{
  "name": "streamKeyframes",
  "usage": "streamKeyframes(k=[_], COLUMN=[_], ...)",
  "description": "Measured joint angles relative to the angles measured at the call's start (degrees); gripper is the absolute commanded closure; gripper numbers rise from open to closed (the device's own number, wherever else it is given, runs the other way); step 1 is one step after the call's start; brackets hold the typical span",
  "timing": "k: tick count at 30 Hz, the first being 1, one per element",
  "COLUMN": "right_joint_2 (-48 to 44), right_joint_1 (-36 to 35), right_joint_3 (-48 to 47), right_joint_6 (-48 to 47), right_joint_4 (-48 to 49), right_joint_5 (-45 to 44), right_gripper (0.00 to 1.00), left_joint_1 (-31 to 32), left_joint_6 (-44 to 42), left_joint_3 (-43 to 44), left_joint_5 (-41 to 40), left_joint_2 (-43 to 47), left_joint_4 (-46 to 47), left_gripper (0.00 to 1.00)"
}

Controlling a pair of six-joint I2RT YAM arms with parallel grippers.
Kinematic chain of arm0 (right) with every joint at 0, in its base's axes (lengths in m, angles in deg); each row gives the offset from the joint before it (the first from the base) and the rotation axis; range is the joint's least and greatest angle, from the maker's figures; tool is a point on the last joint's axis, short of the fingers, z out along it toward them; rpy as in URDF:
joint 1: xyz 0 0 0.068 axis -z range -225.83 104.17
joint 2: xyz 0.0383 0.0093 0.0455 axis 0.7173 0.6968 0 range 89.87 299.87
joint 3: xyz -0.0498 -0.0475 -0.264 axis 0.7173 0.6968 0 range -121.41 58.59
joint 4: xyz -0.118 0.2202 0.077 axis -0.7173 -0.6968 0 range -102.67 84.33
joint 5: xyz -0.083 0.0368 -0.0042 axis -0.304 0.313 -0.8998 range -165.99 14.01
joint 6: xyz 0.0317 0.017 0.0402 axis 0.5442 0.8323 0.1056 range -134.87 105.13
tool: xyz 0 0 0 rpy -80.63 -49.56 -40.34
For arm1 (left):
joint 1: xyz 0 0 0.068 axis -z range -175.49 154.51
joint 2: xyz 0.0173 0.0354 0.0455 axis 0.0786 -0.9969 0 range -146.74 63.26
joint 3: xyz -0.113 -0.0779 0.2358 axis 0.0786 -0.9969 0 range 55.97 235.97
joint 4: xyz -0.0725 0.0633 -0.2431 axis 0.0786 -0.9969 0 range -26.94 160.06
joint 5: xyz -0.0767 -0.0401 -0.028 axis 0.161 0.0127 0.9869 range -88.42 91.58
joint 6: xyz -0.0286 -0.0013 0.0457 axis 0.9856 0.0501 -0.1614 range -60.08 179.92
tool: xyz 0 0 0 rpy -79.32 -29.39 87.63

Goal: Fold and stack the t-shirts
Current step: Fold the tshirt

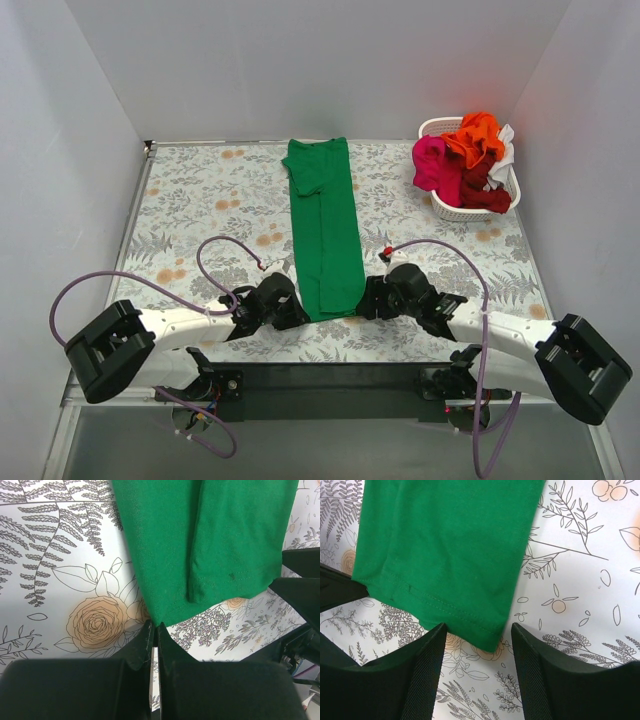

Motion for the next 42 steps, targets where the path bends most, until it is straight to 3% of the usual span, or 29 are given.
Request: streamKeyframes(k=[9, 12, 16, 27, 34, 42], right_joint_2=[2.7, 3.4, 3.7, -1.0, -1.2, -5.5], right_joint_1=[0.4, 0.4, 0.4, 0.4, -0.5, -3.2], right_joint_3=[0.0, 0.0, 0.0, 0.9, 0.8, -0.5], right_joint_6=[0.0, 0.0, -0.3, -2.4, -3.7, -4.3], right_joint_4=[2.7, 3.2, 2.8, -3.1, -5.2, -14.3], right_joint_5=[-0.5, -0.2, 0.2, 3.6, 7.9, 9.5], right_gripper=[0.69, 0.78, 0.99, 0.99, 0.99, 0.99], left_joint_1=[0.0, 0.0, 0.0, 0.0, 0.3, 1.1], left_joint_6=[0.0, -0.1, -0.2, -3.8, -6.7, -5.7], left_joint_3=[0.0, 0.0, 0.0, -0.6, -2.1, -3.8], left_joint_5=[0.0, -0.1, -0.3, 0.3, 5.4, 10.2], left_joint_2=[0.1, 0.1, 0.3, 2.7, 4.3, 10.3], left_joint_4=[0.0, -0.1, -0.4, -2.7, -2.1, -3.3], left_gripper=[1.0, 1.0, 1.0, 1.0, 1.0, 1.0])
